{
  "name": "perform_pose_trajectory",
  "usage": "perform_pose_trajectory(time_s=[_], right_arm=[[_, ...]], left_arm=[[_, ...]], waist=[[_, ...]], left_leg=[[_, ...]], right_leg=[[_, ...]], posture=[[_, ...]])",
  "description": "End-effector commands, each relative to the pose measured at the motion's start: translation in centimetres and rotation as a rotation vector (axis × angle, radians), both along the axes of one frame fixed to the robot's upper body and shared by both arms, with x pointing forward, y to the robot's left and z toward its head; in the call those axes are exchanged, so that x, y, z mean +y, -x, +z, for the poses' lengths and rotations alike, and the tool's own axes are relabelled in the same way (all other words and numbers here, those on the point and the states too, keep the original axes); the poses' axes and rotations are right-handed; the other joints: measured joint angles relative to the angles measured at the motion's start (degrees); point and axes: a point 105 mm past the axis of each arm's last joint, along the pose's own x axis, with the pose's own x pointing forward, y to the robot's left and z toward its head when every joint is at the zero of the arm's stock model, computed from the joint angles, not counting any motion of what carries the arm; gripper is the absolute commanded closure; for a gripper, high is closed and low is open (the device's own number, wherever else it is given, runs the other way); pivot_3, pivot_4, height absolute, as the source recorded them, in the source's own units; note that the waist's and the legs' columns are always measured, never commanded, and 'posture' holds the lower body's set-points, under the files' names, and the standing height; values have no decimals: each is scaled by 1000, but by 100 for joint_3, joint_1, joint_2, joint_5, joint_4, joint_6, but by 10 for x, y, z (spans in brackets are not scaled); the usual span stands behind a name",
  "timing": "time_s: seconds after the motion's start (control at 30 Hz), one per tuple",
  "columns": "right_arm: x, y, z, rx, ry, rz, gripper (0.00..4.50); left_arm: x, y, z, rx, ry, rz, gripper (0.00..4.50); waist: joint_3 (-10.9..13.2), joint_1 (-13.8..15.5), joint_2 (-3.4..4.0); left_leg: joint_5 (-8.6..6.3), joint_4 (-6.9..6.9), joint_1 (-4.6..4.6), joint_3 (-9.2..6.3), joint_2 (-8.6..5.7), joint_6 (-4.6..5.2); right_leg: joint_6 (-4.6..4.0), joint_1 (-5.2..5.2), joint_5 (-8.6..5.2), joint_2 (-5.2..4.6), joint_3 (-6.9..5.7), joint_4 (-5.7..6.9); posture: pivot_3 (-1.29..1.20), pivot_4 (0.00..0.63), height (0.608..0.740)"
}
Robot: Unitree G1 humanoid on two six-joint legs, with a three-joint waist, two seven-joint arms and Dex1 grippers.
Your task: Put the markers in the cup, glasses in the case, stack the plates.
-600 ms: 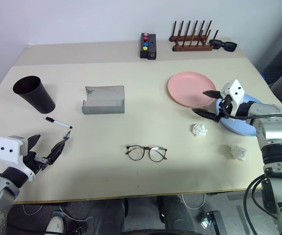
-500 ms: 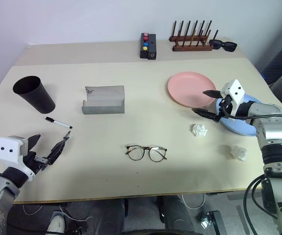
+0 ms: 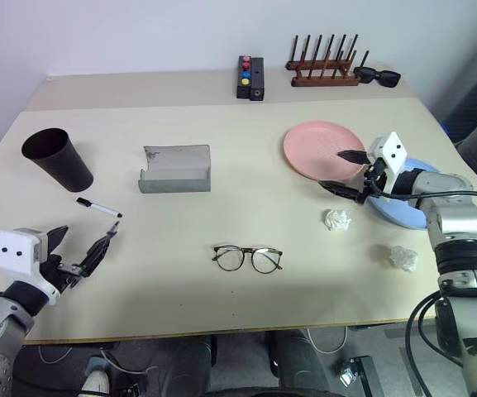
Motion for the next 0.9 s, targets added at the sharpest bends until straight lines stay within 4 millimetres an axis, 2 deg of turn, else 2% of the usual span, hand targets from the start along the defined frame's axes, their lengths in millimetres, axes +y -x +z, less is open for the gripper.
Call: perform_pose_trajectory(time_s=[0.03,0.3,0.43,0.57,0.8,0.9], right_arm=[[17,-1,23,-86,-4,58,28],[41,4,23,-104,-36,114,28],[50,10,23,-109,-47,135,28],[63,19,24,-110,-59,172,28],[83,41,28,-93,-69,246,28],[108,68,23,-23,-84,392,28]], left_arm=[[-5,1,7,-31,-17,-19,0],[-9,-10,10,-13,-48,-40,0],[-7,-14,1,69,-93,-46,0],[-2,-18,-18,258,-138,-36,0],[-5,-30,-16,333,-75,1,0],[-8,-32,-25,415,-114,10,0]], waist=[[0,3,0],[0,20,0],[0,15,0],[0,8,0],[0,9,0],[0,7,0]], left_leg=[[0,0,0,0,0,0],[0,4,0,-1,0,0],[0,3,0,-1,-1,0],[0,2,3,-3,0,0],[0,3,3,-5,0,0],[0,1,4,-7,0,0]], right_leg=[[0,0,0,0,0,0],[0,1,0,0,0,3],[1,1,0,0,0,3],[1,0,0,2,-1,11],[3,0,1,2,-1,12],[4,-1,1,2,-2,13]], posture=[[0,150,739],[0,150,739],[0,150,739],[0,150,739],[0,150,739],[0,150,739]])
